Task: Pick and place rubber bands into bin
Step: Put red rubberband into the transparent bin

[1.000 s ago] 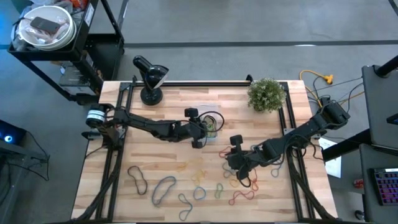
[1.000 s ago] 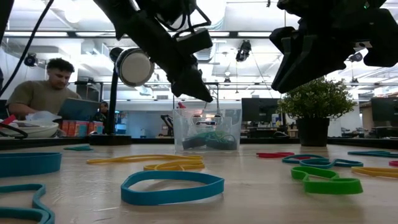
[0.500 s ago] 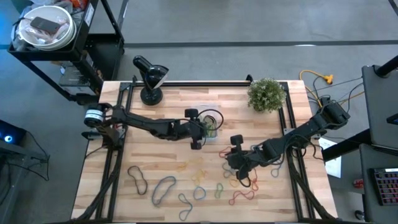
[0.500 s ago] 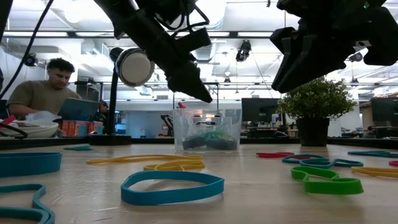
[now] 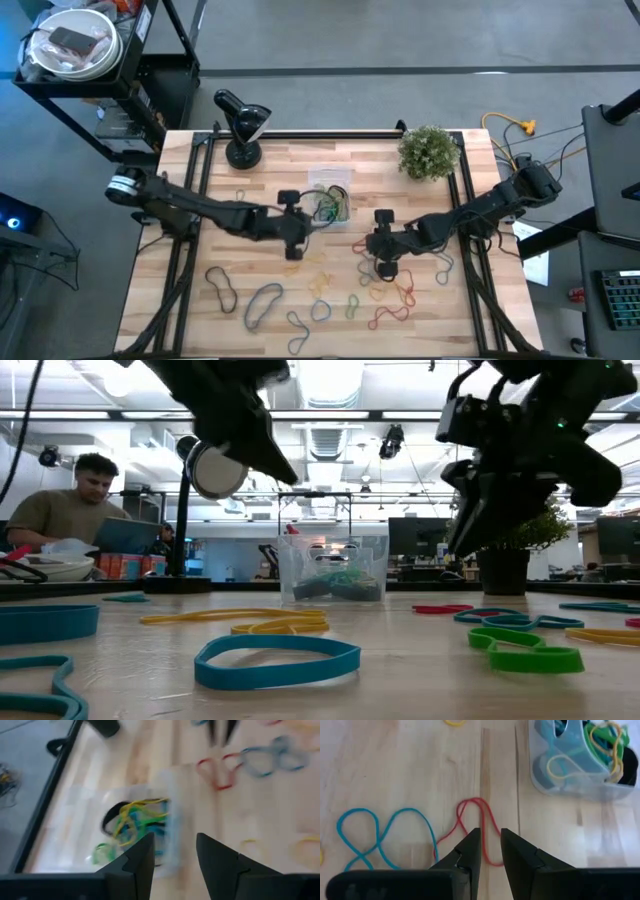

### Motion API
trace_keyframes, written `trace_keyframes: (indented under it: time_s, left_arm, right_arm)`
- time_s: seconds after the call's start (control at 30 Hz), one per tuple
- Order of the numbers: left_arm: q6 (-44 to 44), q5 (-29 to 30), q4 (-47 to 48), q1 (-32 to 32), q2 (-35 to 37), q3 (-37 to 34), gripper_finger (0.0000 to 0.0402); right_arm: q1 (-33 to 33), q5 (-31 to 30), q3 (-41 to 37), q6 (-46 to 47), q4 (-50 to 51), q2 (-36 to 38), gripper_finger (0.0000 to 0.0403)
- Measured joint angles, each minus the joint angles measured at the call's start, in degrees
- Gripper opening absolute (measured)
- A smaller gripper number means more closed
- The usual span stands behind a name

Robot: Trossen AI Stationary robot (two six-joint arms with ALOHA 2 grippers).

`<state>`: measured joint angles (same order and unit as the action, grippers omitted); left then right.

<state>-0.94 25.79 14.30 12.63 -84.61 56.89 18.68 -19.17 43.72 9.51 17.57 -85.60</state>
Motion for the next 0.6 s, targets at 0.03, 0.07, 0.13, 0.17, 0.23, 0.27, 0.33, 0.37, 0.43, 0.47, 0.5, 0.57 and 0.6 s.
trace_keyframes:
  time_s: [0.03, 0.07, 0.13, 0.17, 0.23, 0.27, 0.33, 0.37, 0.43, 0.47, 0.5, 0.57, 0.6]
  left_arm:
    - [0.72, -0.03, -0.04, 1.20, 0.91, -0.84, 0.0130]
    - [1.37, 0.05, 0.25, 2.46, 1.75, -1.74, 0.0130]
    - [2.56, 0.83, -1.14, 4.52, 3.26, -3.25, 0.0130]
    - [3.46, 2.05, -1.24, 5.52, 3.82, -3.99, 0.0130]
    - [4.60, 5.09, -0.60, 7.14, 4.86, -5.34, 0.0130]
    - [4.72, 6.55, -0.82, 7.72, 5.18, -5.71, 0.0130]
    - [4.97, 8.41, -0.81, 8.37, 6.52, -6.62, 0.0130]
    - [5.15, 9.12, -0.70, 8.56, 7.11, -6.93, 0.0130]
    - [5.19, 9.26, -1.24, 8.60, 7.87, -7.28, 0.0130]
    - [5.21, 9.26, -0.94, 8.66, 8.06, -7.54, 0.0130]
    - [5.23, 9.27, -0.78, 8.70, 8.10, -7.63, 0.0130]
    - [5.17, 9.30, -0.84, 8.73, 8.17, -7.68, 0.0130]
    - [5.15, 9.32, -0.83, 8.76, 8.21, -7.70, 0.0130]
  right_arm:
    - [-0.05, 0.07, -0.04, -0.85, -0.32, 0.00, 0.0068]
    - [-0.05, 0.20, -0.07, -1.94, -0.85, 0.00, 0.0068]
    - [-0.04, 0.85, -0.20, -4.07, -2.43, 0.00, 0.0068]
    - [-0.17, 1.93, -0.37, -5.26, -3.35, 0.00, 0.0068]
    - [-0.63, 5.52, -0.72, -7.02, -5.85, -0.04, 0.0068]
    - [-0.86, 7.14, -0.79, -7.55, -6.77, -0.26, 0.0068]
    - [-1.23, 9.10, -0.78, -8.07, -8.63, -1.07, 0.0068]
    - [-1.25, 9.21, -0.78, -8.03, -8.87, -1.63, 0.0068]
    - [-1.44, 9.40, -0.78, -7.64, -10.09, -3.27, 0.0068]
    - [-1.47, 9.55, -0.74, -7.07, -10.11, -4.28, 0.0068]
    - [-1.63, 10.08, -0.70, -6.65, -10.06, -5.26, 0.0068]
    - [-1.80, 11.19, -0.30, -5.80, -10.10, -7.67, 0.0068]
    - [-1.85, 11.37, -0.13, -5.32, -10.11, -8.73, 0.0068]
